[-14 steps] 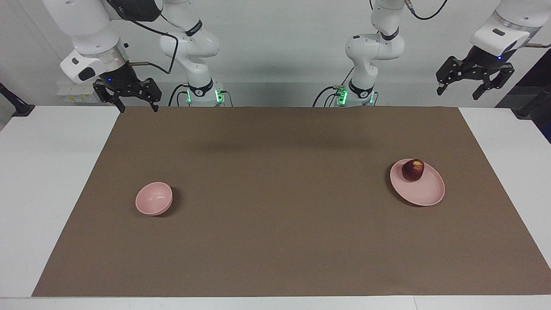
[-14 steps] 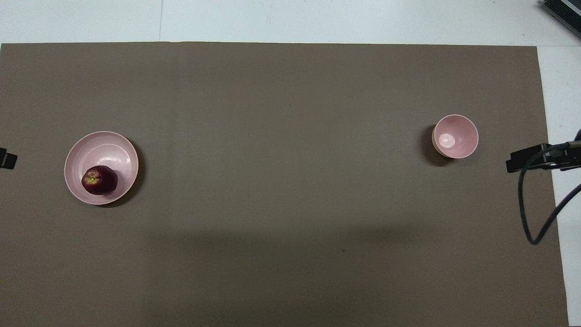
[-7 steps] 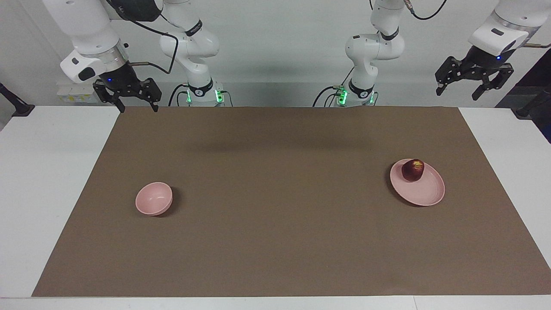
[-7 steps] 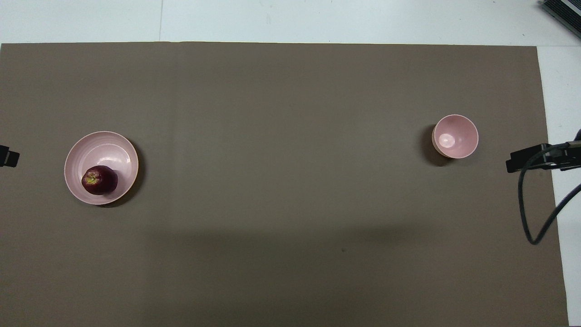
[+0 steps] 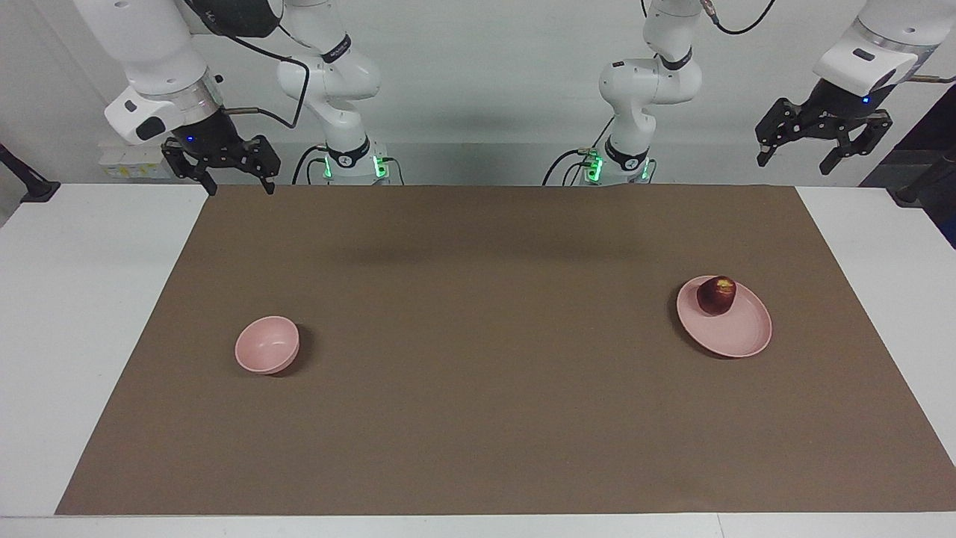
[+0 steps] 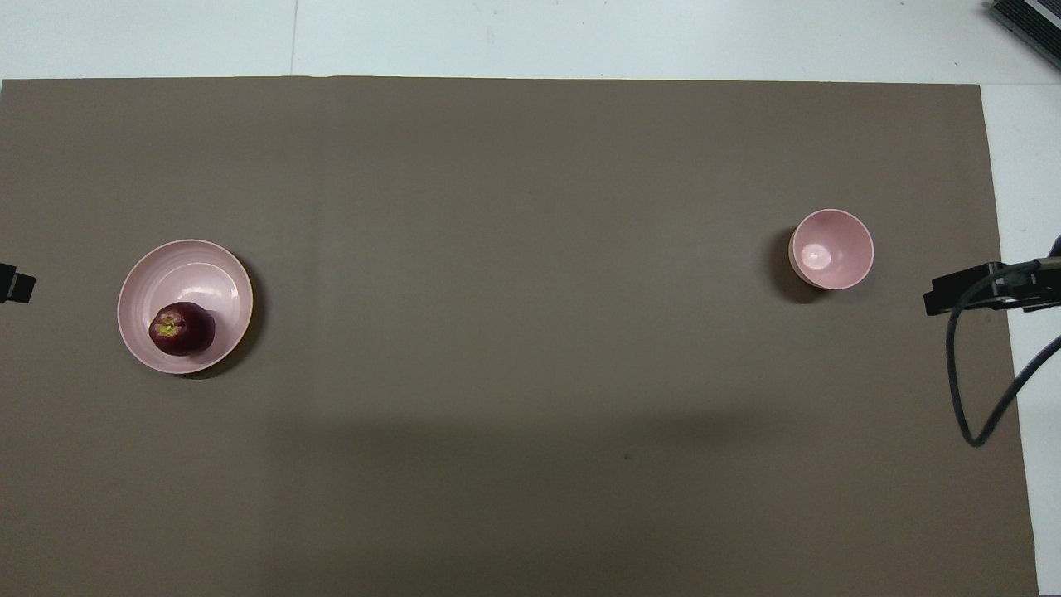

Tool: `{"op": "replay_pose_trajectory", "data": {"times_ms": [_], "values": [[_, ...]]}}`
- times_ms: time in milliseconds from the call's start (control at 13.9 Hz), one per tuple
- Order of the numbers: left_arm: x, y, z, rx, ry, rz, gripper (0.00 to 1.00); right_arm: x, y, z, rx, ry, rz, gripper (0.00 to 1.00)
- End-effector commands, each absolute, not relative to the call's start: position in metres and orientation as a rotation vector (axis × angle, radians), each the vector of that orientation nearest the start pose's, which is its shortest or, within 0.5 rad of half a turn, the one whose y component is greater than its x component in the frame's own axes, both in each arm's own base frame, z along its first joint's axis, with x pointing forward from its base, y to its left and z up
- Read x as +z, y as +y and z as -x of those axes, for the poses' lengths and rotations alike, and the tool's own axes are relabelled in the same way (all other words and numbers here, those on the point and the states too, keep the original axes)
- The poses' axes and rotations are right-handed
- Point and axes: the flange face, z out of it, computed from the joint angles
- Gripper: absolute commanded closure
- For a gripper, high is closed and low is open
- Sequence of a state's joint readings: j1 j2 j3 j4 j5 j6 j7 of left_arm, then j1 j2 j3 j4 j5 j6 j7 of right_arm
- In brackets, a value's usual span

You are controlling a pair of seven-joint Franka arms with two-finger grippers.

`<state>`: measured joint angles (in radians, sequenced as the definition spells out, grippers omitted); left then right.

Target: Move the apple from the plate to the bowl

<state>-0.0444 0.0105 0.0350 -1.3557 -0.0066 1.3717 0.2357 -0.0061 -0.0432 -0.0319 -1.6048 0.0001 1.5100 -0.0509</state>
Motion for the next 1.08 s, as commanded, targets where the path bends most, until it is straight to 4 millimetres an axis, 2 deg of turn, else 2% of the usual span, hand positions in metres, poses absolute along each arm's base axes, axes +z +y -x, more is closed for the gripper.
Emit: {"op": "replay_pose_trajectory", "data": {"times_ms": [0,287,574,790,1005], "values": [[0.695,-0.008,-0.528,-0.071,0.382,3.109,0.00,0.629,-0.020,-0.536,0.061,0.008,3.117,0.00],[0.683,-0.007,-0.525,-0.095,0.385,3.107,0.00,0.629,-0.018,-0.537,0.061,-0.001,3.117,0.00],[0.656,-0.001,-0.527,-0.026,0.384,3.115,0.00,0.628,-0.019,-0.537,0.063,-0.013,3.118,0.00],[0.620,0.003,-0.529,-0.048,0.370,3.116,0.00,0.628,-0.022,-0.539,0.063,-0.003,3.121,0.00],[0.577,0.006,-0.532,-0.034,0.362,3.119,0.00,0.644,-0.023,-0.538,0.038,-0.001,3.127,0.00]]}}
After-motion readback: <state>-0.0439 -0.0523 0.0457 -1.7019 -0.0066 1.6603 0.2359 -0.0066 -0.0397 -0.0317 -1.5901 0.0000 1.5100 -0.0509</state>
